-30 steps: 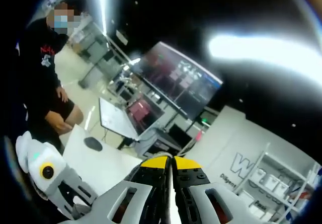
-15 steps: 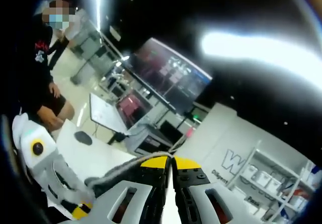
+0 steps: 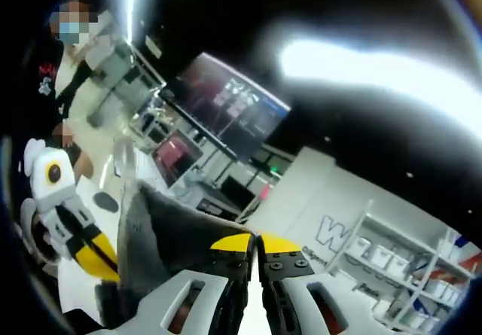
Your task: Open the folded towel by lifting each exposed corner and separating the folded layers until the towel lies flat within the target outline without major curled edges
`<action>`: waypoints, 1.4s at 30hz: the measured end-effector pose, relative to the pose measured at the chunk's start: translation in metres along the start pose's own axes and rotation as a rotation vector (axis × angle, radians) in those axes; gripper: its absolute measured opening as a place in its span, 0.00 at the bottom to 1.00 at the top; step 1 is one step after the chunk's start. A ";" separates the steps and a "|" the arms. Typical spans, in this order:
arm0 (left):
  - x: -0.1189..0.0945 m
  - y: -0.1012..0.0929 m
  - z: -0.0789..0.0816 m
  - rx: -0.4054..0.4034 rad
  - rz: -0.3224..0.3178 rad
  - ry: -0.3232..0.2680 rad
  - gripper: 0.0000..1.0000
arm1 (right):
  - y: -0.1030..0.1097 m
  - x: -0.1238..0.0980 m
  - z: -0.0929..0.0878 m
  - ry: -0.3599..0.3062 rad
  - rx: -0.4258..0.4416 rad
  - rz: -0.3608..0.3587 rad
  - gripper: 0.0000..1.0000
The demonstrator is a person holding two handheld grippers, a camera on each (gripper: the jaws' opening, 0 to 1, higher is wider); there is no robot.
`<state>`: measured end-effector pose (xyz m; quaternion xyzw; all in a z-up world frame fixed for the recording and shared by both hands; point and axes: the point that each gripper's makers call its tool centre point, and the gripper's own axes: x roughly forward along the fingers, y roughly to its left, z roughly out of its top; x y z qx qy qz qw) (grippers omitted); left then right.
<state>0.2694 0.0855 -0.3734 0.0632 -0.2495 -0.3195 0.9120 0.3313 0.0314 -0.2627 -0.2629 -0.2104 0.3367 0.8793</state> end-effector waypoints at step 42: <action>-0.029 0.081 0.050 0.133 0.132 -0.031 0.01 | -0.032 -0.042 -0.005 0.015 0.026 -0.015 0.00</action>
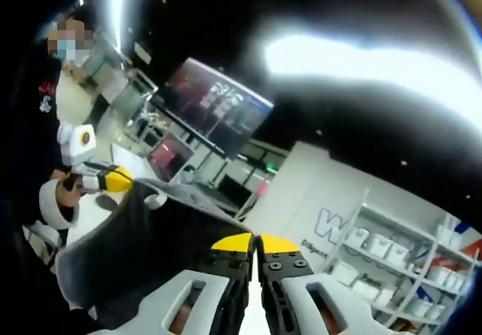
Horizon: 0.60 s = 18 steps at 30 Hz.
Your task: Open the folded towel by lifting each exposed corner and separating the folded layers until the towel lies flat within the target outline without major curled edges
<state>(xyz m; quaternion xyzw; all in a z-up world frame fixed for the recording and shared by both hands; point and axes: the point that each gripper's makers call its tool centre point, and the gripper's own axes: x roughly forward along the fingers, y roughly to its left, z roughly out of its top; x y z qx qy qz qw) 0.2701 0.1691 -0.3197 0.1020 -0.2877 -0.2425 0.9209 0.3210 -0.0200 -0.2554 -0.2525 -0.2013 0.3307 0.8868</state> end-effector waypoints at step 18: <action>0.029 0.000 0.065 0.247 -0.085 -0.005 0.01 | -0.030 -0.030 0.043 0.002 -0.124 -0.060 0.00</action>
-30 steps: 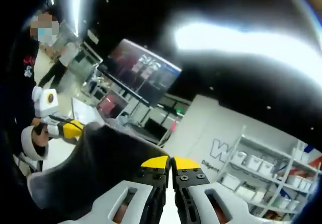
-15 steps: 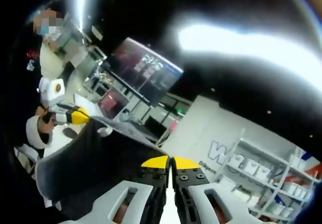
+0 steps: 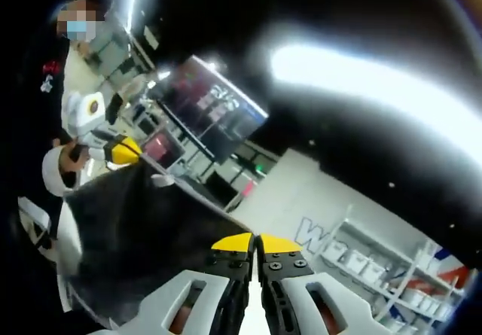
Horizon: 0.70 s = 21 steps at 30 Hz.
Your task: Open the folded towel by lifting each exposed corner and separating the folded layers until the towel lies flat within the target outline without major curled edges
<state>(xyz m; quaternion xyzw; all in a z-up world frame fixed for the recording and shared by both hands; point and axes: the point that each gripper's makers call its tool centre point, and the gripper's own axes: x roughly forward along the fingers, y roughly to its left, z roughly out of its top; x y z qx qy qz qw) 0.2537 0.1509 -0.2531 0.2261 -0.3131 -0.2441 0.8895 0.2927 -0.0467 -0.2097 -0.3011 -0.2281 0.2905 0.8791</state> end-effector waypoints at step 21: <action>0.028 -0.018 -0.057 -0.026 -0.093 0.156 0.01 | 0.004 -0.001 -0.047 0.124 0.013 0.033 0.00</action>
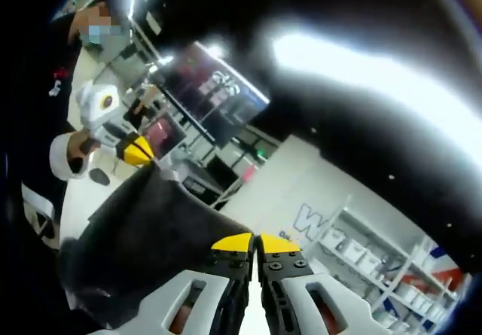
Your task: Open the folded towel by lifting each exposed corner and separating the folded layers until the towel lies flat within the target outline without major curled edges
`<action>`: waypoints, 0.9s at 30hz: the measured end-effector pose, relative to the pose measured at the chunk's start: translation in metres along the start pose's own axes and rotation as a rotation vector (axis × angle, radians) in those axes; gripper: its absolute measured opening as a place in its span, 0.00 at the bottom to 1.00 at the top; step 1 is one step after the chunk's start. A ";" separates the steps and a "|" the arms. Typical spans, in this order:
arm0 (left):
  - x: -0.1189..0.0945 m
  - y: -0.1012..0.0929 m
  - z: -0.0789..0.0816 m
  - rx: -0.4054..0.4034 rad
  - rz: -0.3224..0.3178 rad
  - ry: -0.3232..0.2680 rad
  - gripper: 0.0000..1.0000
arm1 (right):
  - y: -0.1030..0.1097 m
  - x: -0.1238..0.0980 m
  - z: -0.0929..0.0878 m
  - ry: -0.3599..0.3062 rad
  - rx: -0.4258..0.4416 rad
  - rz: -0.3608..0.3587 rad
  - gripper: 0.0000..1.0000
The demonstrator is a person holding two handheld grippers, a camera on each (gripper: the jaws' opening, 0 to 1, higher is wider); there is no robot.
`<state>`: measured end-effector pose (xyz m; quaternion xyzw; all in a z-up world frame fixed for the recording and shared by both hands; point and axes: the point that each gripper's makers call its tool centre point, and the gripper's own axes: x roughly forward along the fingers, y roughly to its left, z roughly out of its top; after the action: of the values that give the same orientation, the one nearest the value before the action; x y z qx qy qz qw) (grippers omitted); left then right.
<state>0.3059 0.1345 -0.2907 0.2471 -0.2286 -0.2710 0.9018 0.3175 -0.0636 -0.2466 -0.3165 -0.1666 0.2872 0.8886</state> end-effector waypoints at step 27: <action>0.026 -0.065 -0.122 -0.039 -0.138 0.268 0.02 | 0.044 0.022 -0.144 0.191 0.227 0.104 0.00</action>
<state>0.3679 0.1105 -0.4153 0.2788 -0.0832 -0.3015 0.9080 0.3853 -0.0895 -0.3805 -0.2479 -0.0312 0.3186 0.9144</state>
